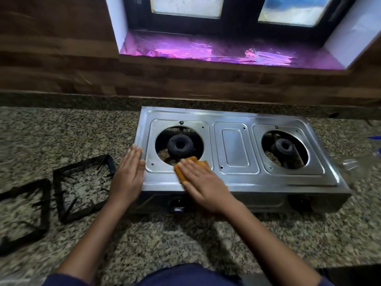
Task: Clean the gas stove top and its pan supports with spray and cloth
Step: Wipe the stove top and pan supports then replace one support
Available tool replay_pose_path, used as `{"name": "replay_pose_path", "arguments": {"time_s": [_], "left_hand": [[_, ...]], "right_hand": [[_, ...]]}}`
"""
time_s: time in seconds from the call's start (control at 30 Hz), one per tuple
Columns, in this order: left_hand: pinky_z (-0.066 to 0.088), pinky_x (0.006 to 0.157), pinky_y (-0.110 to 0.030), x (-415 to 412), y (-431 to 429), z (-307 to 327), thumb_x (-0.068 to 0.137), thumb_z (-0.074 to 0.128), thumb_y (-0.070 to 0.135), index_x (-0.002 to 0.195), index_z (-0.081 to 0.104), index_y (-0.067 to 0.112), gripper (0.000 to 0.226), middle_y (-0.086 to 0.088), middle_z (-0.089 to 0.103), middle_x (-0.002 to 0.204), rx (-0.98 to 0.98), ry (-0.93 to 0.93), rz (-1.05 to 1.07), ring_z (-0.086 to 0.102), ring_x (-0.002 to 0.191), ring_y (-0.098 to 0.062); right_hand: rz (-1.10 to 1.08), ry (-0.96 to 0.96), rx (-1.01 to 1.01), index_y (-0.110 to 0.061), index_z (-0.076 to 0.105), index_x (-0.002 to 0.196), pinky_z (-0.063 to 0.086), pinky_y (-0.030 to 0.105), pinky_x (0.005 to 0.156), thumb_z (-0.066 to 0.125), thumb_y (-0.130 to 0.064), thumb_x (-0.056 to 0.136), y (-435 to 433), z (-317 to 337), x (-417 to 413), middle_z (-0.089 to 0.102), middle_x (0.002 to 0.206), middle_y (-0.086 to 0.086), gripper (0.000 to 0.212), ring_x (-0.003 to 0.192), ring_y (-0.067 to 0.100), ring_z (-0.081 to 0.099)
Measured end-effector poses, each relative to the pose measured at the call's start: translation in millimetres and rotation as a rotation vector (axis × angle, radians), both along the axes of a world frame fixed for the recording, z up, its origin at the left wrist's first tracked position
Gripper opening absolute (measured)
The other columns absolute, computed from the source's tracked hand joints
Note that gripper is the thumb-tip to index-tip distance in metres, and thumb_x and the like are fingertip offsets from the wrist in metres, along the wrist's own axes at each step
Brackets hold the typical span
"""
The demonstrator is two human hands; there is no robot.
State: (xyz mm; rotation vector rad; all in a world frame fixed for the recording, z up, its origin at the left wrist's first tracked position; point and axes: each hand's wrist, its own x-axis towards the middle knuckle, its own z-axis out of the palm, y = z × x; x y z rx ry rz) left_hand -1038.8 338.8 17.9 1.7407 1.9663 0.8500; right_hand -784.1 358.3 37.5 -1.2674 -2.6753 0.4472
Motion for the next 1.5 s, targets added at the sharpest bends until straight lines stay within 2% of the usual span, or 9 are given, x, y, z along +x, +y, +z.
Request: {"name": "replay_pose_path", "arguments": {"time_s": [0.2,0.33,0.43,0.63,0.8,1.03,1.17,1.33,1.5], "left_hand": [[0.02,0.12,-0.039,-2,0,-3,0.099,0.02,0.058,0.152,0.03,0.023,0.065,0.011,0.018,0.159,0.036,-0.106,0.013,0.014,0.148,-0.011],[0.021,0.118,-0.029,-7,2,-2,0.079,0.017,0.087,0.149,0.032,0.028,0.093,0.015,0.026,0.155,0.024,-0.636,0.04,0.025,0.143,-0.003],[0.031,0.11,-0.018,-8,1,1,0.087,0.014,0.074,0.151,0.03,0.022,0.083,0.007,0.03,0.157,0.032,-1.101,0.103,0.039,0.134,0.005],[0.023,0.114,-0.027,-12,3,-2,0.096,-0.007,0.057,0.151,0.028,0.012,0.079,-0.002,0.029,0.157,0.091,-1.416,0.202,0.029,0.142,-0.011],[0.028,0.109,-0.022,-9,3,6,0.085,0.006,0.066,0.152,0.025,0.012,0.089,-0.002,0.03,0.157,0.078,-1.428,0.218,0.031,0.142,-0.011],[0.024,0.114,-0.026,-15,0,-3,0.081,0.005,0.076,0.15,0.033,0.017,0.095,0.001,0.04,0.152,0.028,-1.39,0.214,0.041,0.136,-0.007],[0.02,0.117,-0.035,-25,0,-11,0.079,0.001,0.078,0.147,0.039,0.021,0.096,0.003,0.045,0.15,0.037,-1.435,0.218,0.041,0.137,-0.009],[0.025,0.115,-0.04,-51,8,-14,0.087,-0.011,0.072,0.145,0.042,0.019,0.095,-0.001,0.048,0.147,0.084,-1.487,0.268,0.043,0.136,-0.015],[0.029,0.11,-0.037,-52,27,6,0.09,-0.012,0.066,0.144,0.042,0.018,0.09,0.0,0.049,0.146,0.059,-1.364,0.253,0.046,0.134,-0.012]], "right_hand": [[-0.034,-0.116,-0.024,-0.029,0.01,0.156,-0.001,0.034,0.122,0.01,-0.052,0.097,6,10,45,0.002,0.161,-0.014,0.063,0.145,-0.004,-0.013],[0.117,-0.155,0.002,-0.026,0.008,0.156,-0.001,0.037,0.122,0.013,-0.05,0.101,11,7,14,0.003,0.163,-0.009,0.061,0.149,0.004,-0.008],[0.22,-0.135,0.024,-0.023,0.011,0.156,-0.005,0.035,0.121,0.013,-0.05,0.101,12,5,-39,0.007,0.164,-0.006,0.062,0.15,0.008,-0.004],[0.135,-0.001,0.042,-0.018,0.021,0.155,-0.004,0.036,0.121,0.017,-0.048,0.097,25,0,-153,0.015,0.163,0.0,0.066,0.151,0.013,0.005],[-0.185,0.019,-0.008,-0.02,0.017,0.156,0.002,0.045,0.122,0.026,-0.043,0.1,97,-2,-195,0.009,0.164,0.0,0.06,0.151,0.016,0.003],[-0.271,-0.091,-0.028,-0.016,0.01,0.156,-0.001,0.042,0.122,0.023,-0.044,0.1,190,1,-210,0.003,0.165,0.002,0.064,0.151,0.016,-0.001],[-0.219,-0.06,0.001,-0.017,0.011,0.156,-0.002,0.043,0.122,0.022,-0.048,0.1,145,0,-197,0.006,0.165,0.002,0.065,0.151,0.016,0.001],[0.039,0.003,0.032,-0.017,0.019,0.155,-0.003,0.042,0.121,0.027,-0.051,0.096,29,0,-171,0.01,0.164,0.002,0.069,0.151,0.016,0.001],[0.198,0.025,0.057,-0.017,0.026,0.154,0.006,0.038,0.122,0.035,-0.046,0.099,-3,-2,-136,0.024,0.161,0.001,0.062,0.15,0.016,0.014]]}}
